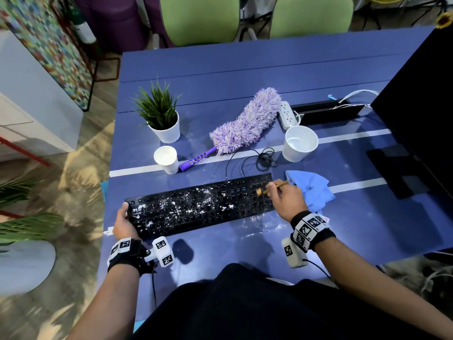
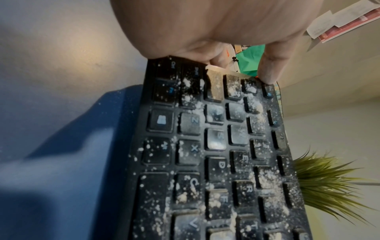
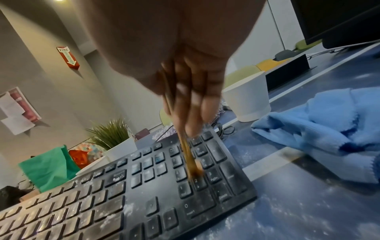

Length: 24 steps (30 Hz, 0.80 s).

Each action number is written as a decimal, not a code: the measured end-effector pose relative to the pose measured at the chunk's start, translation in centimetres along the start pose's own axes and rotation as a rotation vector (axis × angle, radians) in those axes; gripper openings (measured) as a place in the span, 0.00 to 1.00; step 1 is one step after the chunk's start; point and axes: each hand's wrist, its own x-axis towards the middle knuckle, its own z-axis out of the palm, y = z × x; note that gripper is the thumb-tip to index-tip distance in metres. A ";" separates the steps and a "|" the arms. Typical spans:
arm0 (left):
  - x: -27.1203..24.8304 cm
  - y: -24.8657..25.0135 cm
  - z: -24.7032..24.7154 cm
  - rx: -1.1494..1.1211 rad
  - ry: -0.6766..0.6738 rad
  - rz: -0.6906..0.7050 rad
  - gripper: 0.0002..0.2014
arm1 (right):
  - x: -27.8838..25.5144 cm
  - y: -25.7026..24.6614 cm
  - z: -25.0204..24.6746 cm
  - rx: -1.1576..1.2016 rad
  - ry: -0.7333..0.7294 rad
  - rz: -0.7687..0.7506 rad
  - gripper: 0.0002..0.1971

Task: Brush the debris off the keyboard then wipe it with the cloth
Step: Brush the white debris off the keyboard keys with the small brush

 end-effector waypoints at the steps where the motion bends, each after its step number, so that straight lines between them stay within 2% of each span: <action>1: 0.0 0.0 0.0 -0.006 -0.004 -0.010 0.38 | 0.1 0.1 0.2 -0.011 -0.032 0.030 0.30; 4: 0.3 0.1 -0.2 0.021 0.022 0.015 0.41 | 0.1 0.3 0.4 0.001 0.014 0.096 0.25; 6: 0.5 0.1 -0.3 0.003 0.030 0.028 0.41 | 0.1 0.1 0.3 0.034 0.056 0.072 0.25; 7: 0.6 0.0 -0.3 -0.016 0.028 0.049 0.38 | 0.1 -0.3 0.4 0.068 0.024 0.043 0.26; 9: 0.4 0.0 0.0 -0.026 0.053 0.062 0.32 | -0.2 -1.0 0.8 0.093 -0.121 -0.034 0.19; 11: -0.1 -0.1 0.4 -0.023 0.058 0.093 0.26 | -0.4 -1.0 1.2 0.040 -0.132 -0.065 0.14; 13: -0.5 -0.2 0.7 -0.039 0.058 0.111 0.18 | -0.2 -1.1 0.8 0.019 0.013 -0.043 0.17; 14: -0.4 -0.2 0.7 -0.046 0.054 0.122 0.17 | 0.0 -1.0 0.6 0.040 0.078 -0.058 0.20; 16: 0.0 -0.1 0.4 -0.044 0.054 0.118 0.25 | 0.4 -1.3 0.3 0.096 0.131 -0.121 0.23; 18: 0.2 -0.1 0.1 -0.058 0.044 0.100 0.33 | 0.7 -1.6 0.5 0.068 0.055 -0.129 0.28; 20: 0.0 -0.1 0.3 -0.070 0.039 0.109 0.30 | 0.5 -1.3 1.0 -0.055 -0.112 -0.070 0.31; 21: 0.1 -0.1 0.4 -0.069 0.042 0.109 0.29 | 0.4 -1.1 1.3 -0.079 -0.142 -0.047 0.30; 24: -0.4 0.1 0.8 -0.061 0.040 0.117 0.22 | -0.5 -0.5 1.5 -0.010 -0.026 -0.053 0.27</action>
